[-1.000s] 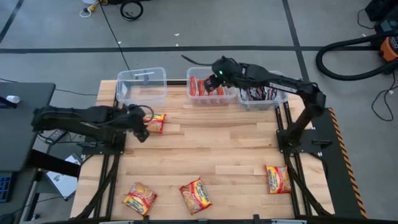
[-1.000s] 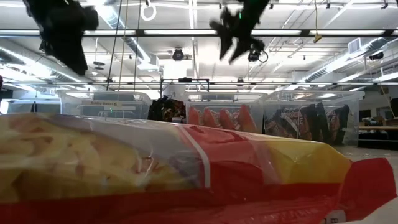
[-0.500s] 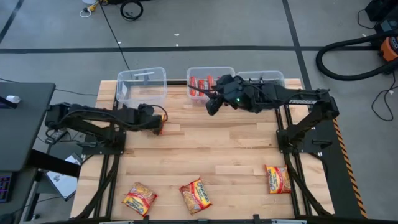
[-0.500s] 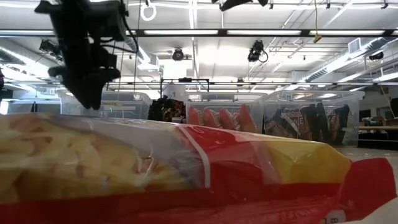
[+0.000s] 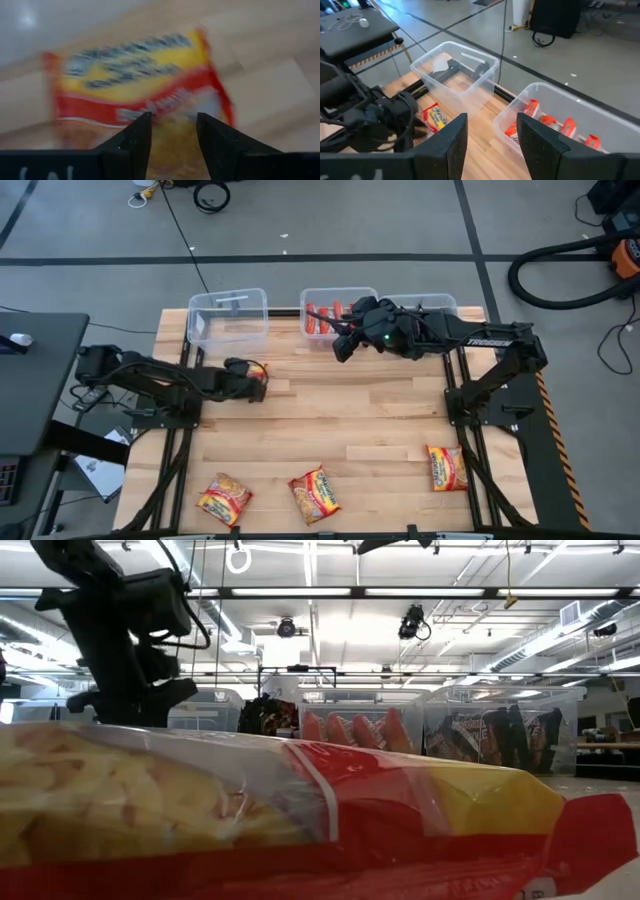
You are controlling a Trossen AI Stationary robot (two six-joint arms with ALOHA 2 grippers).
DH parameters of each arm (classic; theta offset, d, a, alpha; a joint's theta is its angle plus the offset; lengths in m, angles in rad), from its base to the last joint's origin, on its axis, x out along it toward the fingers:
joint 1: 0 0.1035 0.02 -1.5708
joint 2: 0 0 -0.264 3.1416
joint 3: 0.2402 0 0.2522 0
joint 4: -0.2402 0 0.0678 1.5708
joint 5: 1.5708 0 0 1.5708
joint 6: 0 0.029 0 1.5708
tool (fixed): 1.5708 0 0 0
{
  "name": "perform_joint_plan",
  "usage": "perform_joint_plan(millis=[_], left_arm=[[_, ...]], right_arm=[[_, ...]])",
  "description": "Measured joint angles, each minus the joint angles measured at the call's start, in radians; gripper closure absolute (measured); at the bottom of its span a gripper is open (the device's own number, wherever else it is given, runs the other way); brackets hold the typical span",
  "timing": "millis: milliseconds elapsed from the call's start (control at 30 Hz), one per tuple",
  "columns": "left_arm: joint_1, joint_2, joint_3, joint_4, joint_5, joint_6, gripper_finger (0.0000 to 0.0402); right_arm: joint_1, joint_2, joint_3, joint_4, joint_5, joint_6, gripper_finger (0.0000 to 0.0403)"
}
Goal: Sort Maruchan noodles
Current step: Put the red noodle pack into the top left transparent bin
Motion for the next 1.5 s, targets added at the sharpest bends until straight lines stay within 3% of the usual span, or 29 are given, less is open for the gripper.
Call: perform_joint_plan(millis=[200, 400, 500, 600, 767, 933, 1133, 1333, 1500], left_arm=[[-0.093, 0.018, -0.006, -0.004, 0.119, 0.055, 0.0242], [-0.254, -0.038, 0.085, -0.299, 0.38, 0.106, 0.0242], [-0.33, -0.089, 0.181, -0.4, 0.411, 0.204, 0.0242], [-0.38, -0.123, 0.246, -0.502, 0.371, 0.203, 0.0242], [-0.37, -0.145, 0.285, -0.58, 0.274, -0.246, 0.0242], [-0.378, -0.105, 0.267, -0.58, 0.222, -0.539, 0.0242], [-0.393, 0.017, 0.269, -0.554, 0.182, -0.773, 0.0242], [-0.387, 0.209, 0.295, -0.536, 0.166, -0.985, 0.0242], [-0.372, 0.371, 0.316, -0.54, 0.224, -1.052, 0.0242]], right_arm=[[-0.001, 0.0, 0.0, 0.009, -0.045, 0.0, 0.0228], [0.003, 0.0, 0.0, 0.004, -0.091, 0.0, 0.0228], [0.003, 0.0, 0.0, 0.004, -0.088, -0.004, 0.0228], [-0.006, 0.0, 0.0, 0.012, -0.085, -0.029, 0.0228], [-0.028, 0.0, 0.0, 0.009, -0.081, -0.053, 0.0228], [-0.055, 0.0, 0.0, 0.012, -0.08, -0.106, 0.0228], [-0.106, 0.0, 0.0, 0.032, -0.111, -0.267, 0.0223], [-0.182, 0.0, 0.0, 0.092, -0.247, -0.424, 0.022], [-0.235, 0.0, 0.0, 0.102, -0.358, -0.528, 0.022]])
